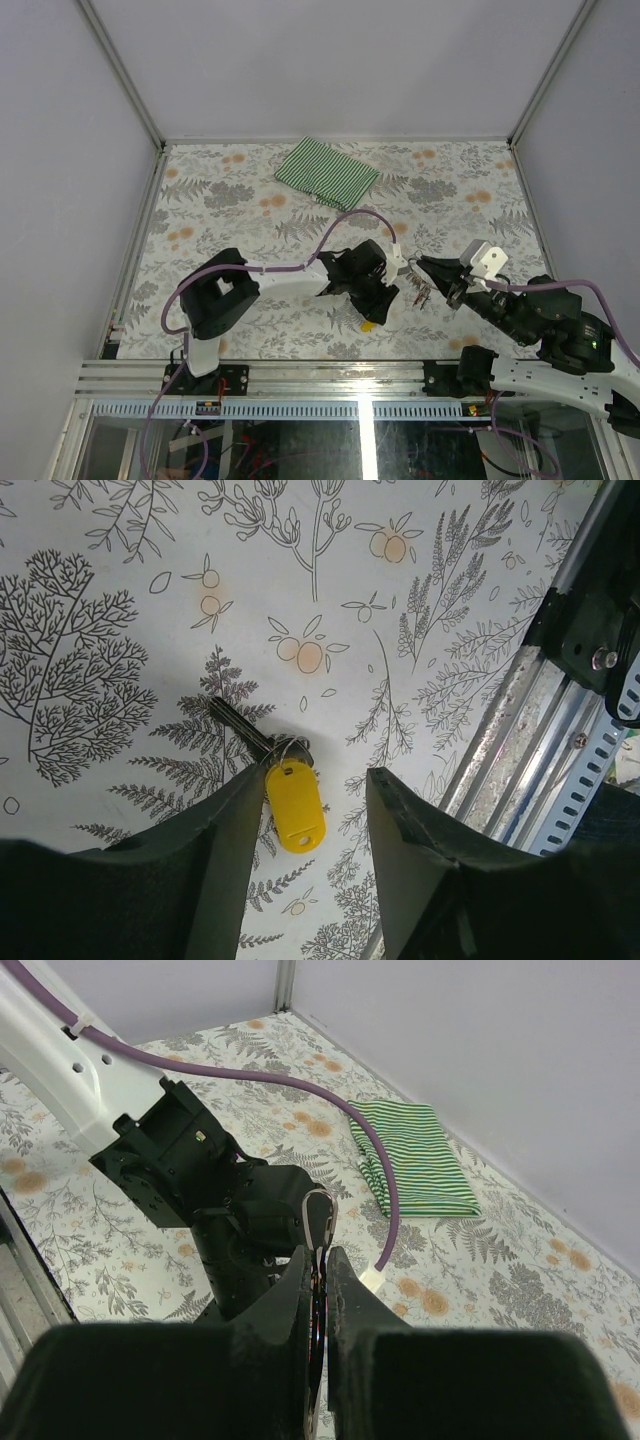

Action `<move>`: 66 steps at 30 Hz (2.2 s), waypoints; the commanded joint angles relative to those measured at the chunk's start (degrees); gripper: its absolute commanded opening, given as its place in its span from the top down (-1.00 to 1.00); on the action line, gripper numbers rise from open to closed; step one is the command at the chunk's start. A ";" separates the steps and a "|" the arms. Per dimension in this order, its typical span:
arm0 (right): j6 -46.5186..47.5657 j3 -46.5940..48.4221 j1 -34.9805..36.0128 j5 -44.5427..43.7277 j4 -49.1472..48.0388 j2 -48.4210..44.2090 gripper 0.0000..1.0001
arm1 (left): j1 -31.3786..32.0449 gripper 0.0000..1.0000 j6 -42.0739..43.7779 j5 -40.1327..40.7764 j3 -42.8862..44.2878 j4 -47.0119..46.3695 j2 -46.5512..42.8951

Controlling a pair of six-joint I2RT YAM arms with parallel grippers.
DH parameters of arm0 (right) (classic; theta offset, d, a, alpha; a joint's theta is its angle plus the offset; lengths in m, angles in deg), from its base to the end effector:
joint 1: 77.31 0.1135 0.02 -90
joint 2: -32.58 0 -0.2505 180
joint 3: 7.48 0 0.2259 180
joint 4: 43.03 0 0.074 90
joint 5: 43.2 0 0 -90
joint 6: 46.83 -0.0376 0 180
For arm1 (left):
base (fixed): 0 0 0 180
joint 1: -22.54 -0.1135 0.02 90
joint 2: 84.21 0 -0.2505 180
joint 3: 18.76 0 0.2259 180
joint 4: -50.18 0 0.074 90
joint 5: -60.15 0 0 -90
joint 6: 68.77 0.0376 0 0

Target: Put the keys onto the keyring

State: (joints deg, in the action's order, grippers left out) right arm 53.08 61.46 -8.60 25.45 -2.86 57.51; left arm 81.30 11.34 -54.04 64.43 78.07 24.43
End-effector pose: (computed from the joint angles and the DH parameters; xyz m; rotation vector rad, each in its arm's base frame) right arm 0.0360 0.0547 0.3833 -0.7175 1.3544 0.5420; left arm 0.1780 -0.3232 0.1669 1.2813 2.3603 -0.9746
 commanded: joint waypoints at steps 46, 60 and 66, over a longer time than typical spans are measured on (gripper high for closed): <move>0.59 0.51 0.47 -0.85 -4.91 -0.31 1.00 | -1.31 1.00 -0.49 0.92 -1.74 -2.71 -6.37; 10.33 -0.27 0.46 3.40 -8.90 0.07 1.00 | -6.92 1.00 -7.71 8.47 -9.08 -6.66 -28.70; 13.33 -0.19 0.50 14.06 -10.81 1.91 1.00 | -7.31 1.00 -5.61 10.88 -6.43 -2.92 -38.52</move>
State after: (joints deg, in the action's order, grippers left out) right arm 63.09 60.67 -8.60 31.40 -7.43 57.99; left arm 74.17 4.80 -45.84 55.64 75.58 -8.49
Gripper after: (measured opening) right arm 0.037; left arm 0.008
